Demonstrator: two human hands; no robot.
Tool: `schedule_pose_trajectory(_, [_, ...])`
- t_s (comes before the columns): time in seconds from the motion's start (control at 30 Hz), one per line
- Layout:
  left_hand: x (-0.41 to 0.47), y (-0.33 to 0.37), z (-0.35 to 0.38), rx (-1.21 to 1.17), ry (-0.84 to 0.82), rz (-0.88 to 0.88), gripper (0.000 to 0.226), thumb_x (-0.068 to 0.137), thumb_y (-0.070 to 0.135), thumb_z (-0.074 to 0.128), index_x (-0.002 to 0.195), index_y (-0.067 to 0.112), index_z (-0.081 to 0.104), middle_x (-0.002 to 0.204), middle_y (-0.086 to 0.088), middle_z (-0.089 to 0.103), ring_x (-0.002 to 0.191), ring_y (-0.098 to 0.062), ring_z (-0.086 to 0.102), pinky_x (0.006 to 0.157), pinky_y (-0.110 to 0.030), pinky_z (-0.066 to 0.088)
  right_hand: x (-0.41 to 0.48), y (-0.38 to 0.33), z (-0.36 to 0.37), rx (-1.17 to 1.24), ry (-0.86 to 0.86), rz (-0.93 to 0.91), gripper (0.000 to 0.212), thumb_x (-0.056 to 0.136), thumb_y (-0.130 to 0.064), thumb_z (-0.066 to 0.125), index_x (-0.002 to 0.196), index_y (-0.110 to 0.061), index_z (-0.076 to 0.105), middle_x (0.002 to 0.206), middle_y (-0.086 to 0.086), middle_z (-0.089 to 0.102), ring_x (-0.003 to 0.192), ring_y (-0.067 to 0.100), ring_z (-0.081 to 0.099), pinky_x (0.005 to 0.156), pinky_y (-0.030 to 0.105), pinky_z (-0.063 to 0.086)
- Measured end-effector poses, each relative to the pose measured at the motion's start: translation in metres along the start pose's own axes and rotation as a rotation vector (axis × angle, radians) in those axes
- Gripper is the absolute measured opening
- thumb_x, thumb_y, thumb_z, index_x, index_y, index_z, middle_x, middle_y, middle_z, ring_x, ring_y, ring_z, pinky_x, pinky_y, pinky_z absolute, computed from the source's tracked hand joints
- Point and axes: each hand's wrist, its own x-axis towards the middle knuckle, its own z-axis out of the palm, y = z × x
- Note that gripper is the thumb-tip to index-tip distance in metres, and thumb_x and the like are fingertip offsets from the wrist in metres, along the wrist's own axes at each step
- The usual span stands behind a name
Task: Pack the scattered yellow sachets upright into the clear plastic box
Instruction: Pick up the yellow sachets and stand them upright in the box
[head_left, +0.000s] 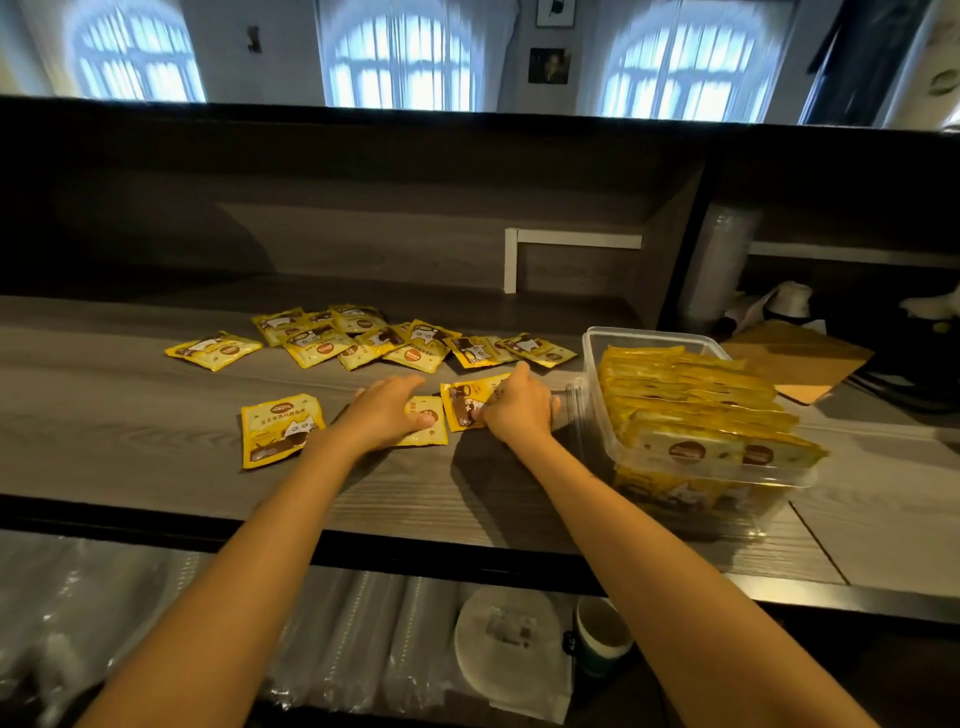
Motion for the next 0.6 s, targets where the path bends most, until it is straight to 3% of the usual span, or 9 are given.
schedule_pose_trajectory(0.13, [0.0,0.002,-0.001,-0.055,0.134,-0.064,0.068,0.08,0.033,0.069,0.139,0.014,0.04,0.141,-0.012,0.036,0.13,-0.03,0.038,0.105,-0.041,0.035,-0.002,-0.005,-0.003,0.25,0.066,0.017,0.071,0.079,-0.001,0.068,0.138,-0.008,0.028,0.14,0.012,0.035,0.127,0.03,0.042,0.096,0.035,0.044])
schedule_pose_trajectory(0.27, [-0.006,0.014,-0.015,-0.173,0.382,-0.122,0.052,0.079,0.026,0.071,0.124,0.009,0.054,0.129,-0.012,0.045,0.12,-0.029,0.046,0.098,-0.039,0.039,-0.005,-0.009,-0.007,0.355,0.148,-0.055,0.035,0.085,-0.001,0.06,0.118,-0.007,0.051,0.12,0.011,0.055,0.113,0.025,0.054,0.085,0.032,0.048])
schedule_pose_trajectory(0.37, [-0.011,0.027,-0.033,-0.301,0.536,-0.103,0.032,0.082,0.02,0.067,0.11,0.007,0.058,0.11,-0.007,0.053,0.103,-0.022,0.052,0.081,-0.032,0.041,-0.009,-0.018,-0.021,0.387,0.218,-0.145,0.016,0.09,-0.003,0.052,0.105,-0.004,0.057,0.107,0.012,0.062,0.103,0.024,0.059,0.079,0.031,0.048])
schedule_pose_trajectory(0.47, [-0.016,0.041,-0.051,-0.488,0.637,-0.053,0.021,0.086,0.013,0.062,0.104,0.007,0.054,0.093,-0.001,0.051,0.09,-0.015,0.051,0.067,-0.021,0.041,-0.015,-0.031,-0.042,0.388,0.268,-0.229,0.016,0.092,-0.006,0.048,0.105,-0.006,0.058,0.106,0.011,0.064,0.102,0.022,0.061,0.074,0.028,0.047])
schedule_pose_trajectory(0.6, [-0.017,0.063,-0.069,-0.641,0.712,0.067,0.032,0.086,0.006,0.062,0.115,0.01,0.052,0.098,0.002,0.053,0.091,-0.013,0.054,0.072,-0.024,0.05,-0.018,-0.043,-0.076,0.346,0.369,-0.303,0.02,0.092,-0.005,0.051,0.11,-0.008,0.06,0.109,0.009,0.065,0.104,0.021,0.061,0.076,0.027,0.047])
